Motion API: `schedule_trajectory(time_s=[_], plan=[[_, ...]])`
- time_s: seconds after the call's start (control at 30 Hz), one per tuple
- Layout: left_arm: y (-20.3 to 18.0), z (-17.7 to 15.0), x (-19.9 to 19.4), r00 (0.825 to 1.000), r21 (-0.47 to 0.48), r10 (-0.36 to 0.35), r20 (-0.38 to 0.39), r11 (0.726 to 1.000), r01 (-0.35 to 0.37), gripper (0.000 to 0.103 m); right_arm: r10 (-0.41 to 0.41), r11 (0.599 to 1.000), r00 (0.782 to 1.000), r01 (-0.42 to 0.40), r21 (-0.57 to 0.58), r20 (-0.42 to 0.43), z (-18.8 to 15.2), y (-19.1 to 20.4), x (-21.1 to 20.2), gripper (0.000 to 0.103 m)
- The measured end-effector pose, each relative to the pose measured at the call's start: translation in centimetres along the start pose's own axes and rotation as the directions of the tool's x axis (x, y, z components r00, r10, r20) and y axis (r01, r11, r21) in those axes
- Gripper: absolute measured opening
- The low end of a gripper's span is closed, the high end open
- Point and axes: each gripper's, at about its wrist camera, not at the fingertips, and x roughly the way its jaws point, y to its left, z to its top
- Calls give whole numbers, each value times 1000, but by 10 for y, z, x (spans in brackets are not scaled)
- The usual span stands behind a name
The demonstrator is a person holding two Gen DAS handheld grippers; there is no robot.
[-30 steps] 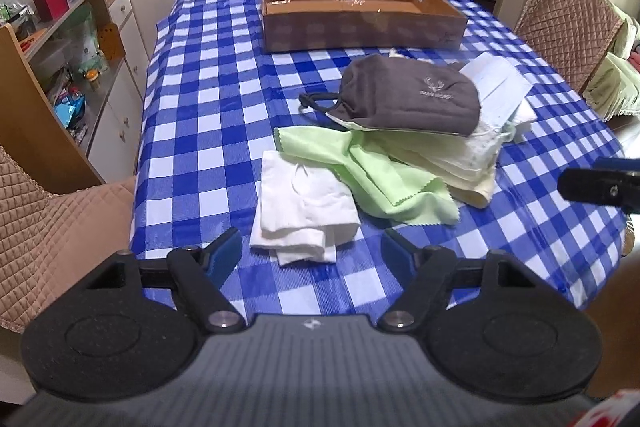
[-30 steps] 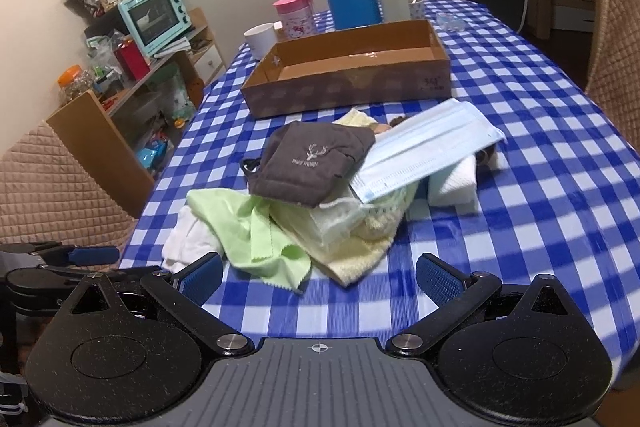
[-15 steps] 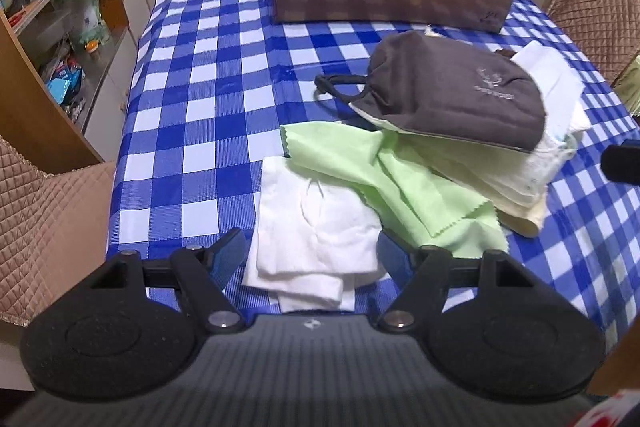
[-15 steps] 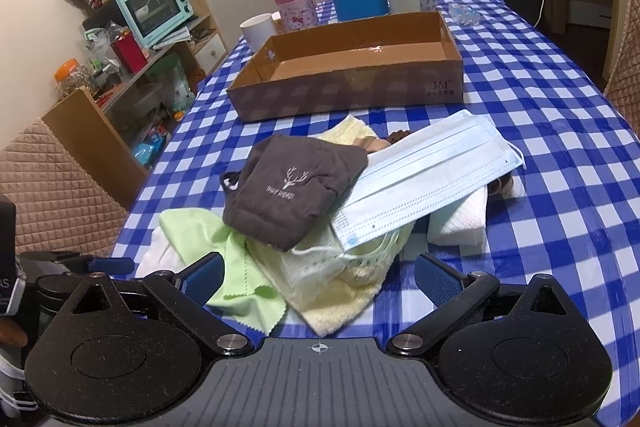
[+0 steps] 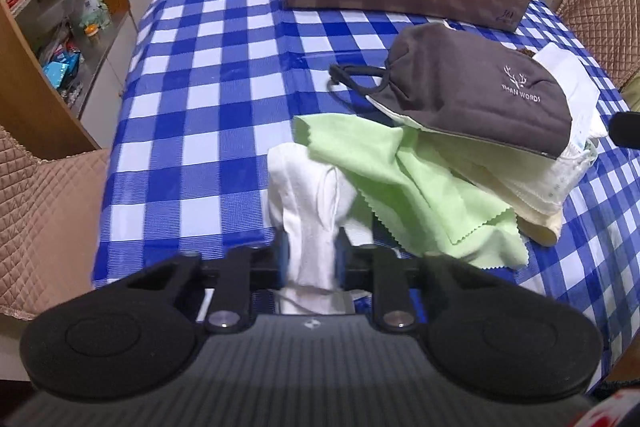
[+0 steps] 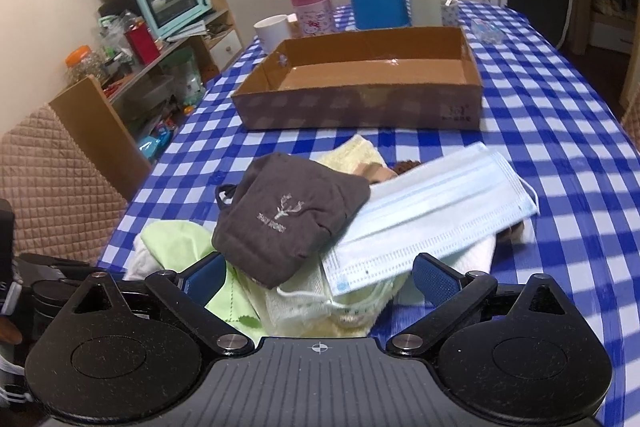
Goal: Organize soft objects
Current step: 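Lift the white cloth with the left tool while the right tool grasps the grey mask, then carry both items over the cardboard tray and open both tools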
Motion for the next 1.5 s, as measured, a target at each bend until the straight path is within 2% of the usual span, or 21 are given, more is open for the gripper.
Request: schedule_trajectory(time_s=[0.2,0.37,0.5,0.53,0.6,0.67,0.73,0.77,1.13,1.5], plan=[[15,2,-25,997,-65,73,40,995,-70,14,20,997,1000,-20,-79,-11,10,7,18,93],[27,11,-44,988,-108,138,74,986,-129,14,34,988,999,-37,-148,-24,18,13,39,84],[29,20,-53,983,-130,158,89,981,-146,14,21,983,998,-31,-183,-58,22,16,62,74],[29,23,-54,983,-134,160,91,980,-147,14,16,982,998,-29,-187,-68,22,16,67,69],[28,25,-56,983,-139,159,89,979,-146,14,-2,978,996,-17,-209,-91,21,16,74,51],[26,25,-57,983,-138,159,87,980,-147,14,5,973,995,-28,-230,-99,20,14,76,24],[24,26,-57,983,-138,160,88,979,-147,14,22,970,997,-40,-238,-79,21,12,72,17],[23,28,-57,983,-139,158,90,980,-145,14,36,970,997,-51,-236,-69,22,11,69,11],[12,58,-69,974,-104,155,164,985,-140,14,161,976,984,-148,-158,76,63,5,33,6],[-7,123,-61,962,-31,110,248,994,-106,14,168,984,961,-150,-97,219,124,-21,11,6]])
